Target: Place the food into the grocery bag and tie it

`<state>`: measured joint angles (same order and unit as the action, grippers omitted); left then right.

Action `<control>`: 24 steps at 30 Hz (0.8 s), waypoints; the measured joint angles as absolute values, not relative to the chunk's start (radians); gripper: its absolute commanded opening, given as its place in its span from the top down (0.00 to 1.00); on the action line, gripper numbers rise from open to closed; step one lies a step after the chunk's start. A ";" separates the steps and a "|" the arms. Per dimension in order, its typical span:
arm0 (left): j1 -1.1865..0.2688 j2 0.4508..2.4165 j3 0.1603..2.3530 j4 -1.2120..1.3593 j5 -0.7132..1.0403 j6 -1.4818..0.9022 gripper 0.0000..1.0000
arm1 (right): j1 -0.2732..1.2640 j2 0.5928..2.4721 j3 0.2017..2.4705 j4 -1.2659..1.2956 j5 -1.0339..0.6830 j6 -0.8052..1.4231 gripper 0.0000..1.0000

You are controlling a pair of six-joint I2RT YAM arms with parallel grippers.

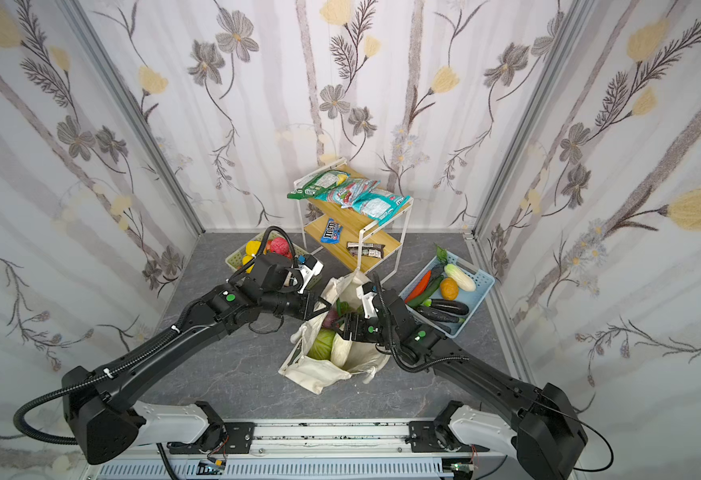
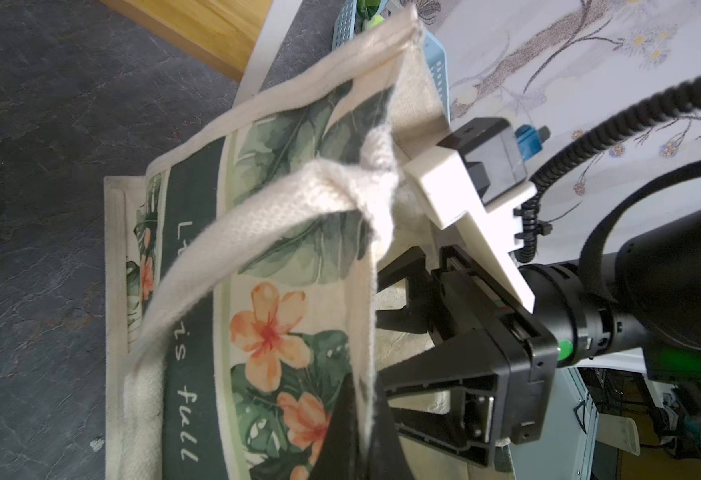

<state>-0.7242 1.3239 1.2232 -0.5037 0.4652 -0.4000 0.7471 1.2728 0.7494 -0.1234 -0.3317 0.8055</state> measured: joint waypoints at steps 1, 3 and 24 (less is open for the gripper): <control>-0.722 1.325 1.223 -0.504 0.466 -0.400 1.00 | 0.744 1.262 0.764 -0.145 -0.330 0.795 0.28; -0.720 1.327 1.223 -0.501 0.468 -0.400 1.00 | 0.736 1.239 0.787 -0.175 -0.327 0.773 0.29; -0.712 1.350 1.227 -0.475 0.494 -0.405 1.00 | 0.455 1.061 0.857 -0.568 -0.169 0.537 0.34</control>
